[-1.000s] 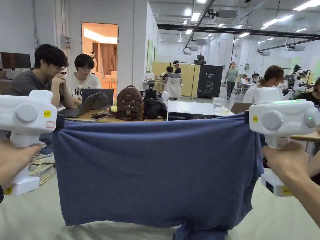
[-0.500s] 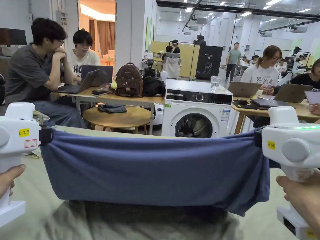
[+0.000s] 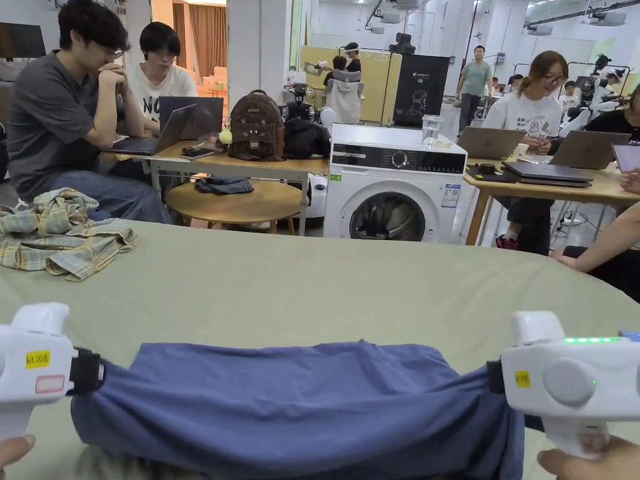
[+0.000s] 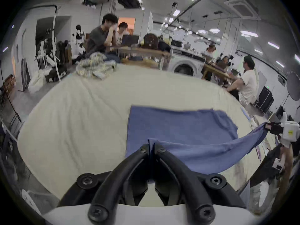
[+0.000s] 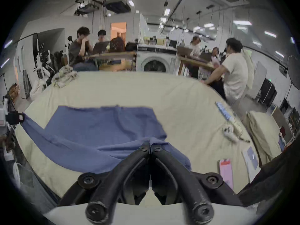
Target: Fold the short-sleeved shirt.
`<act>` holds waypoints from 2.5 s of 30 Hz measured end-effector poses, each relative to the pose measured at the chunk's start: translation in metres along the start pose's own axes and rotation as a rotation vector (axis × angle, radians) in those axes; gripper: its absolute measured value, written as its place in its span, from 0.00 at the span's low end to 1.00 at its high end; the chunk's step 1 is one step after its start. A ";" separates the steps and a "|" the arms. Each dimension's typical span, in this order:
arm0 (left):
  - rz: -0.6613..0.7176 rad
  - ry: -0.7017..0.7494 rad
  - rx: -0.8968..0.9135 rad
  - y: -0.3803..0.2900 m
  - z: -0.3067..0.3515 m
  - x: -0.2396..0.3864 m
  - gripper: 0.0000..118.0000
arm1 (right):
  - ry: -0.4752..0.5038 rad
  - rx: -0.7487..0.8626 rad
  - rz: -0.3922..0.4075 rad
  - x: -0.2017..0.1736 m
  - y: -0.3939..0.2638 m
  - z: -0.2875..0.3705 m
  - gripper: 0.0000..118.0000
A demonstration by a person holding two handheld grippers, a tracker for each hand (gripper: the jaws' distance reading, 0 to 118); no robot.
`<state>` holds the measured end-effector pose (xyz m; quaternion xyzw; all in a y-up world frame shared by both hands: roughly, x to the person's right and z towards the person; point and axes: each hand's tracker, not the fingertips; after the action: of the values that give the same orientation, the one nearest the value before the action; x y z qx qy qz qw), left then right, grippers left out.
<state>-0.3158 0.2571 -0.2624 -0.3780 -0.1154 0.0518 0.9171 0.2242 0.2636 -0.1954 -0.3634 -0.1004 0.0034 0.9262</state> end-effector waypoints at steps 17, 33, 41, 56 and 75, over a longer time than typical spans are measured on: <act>0.008 0.081 -0.271 -0.095 -0.076 -0.011 0.06 | 0.036 -0.205 -0.034 -0.021 -0.106 -0.074 0.29; -0.079 0.049 0.269 -0.048 -0.038 0.045 0.00 | 0.027 0.332 -0.095 -0.077 -0.043 -0.037 0.00; -0.074 0.074 0.193 -0.023 -0.077 0.033 0.00 | 0.057 0.319 -0.080 -0.094 -0.029 -0.057 0.00; 0.018 0.093 -0.132 0.132 -0.227 -0.053 0.17 | 0.076 0.184 -0.030 -0.099 -0.023 -0.103 0.00; -0.155 0.167 -0.248 0.122 -0.282 -0.019 0.00 | 0.041 0.056 -0.098 -0.037 0.036 -0.158 0.01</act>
<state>-0.2648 0.1482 -0.5459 -0.4814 -0.0731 -0.0653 0.8710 0.2201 0.1809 -0.3390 -0.3317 -0.0992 -0.0466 0.9370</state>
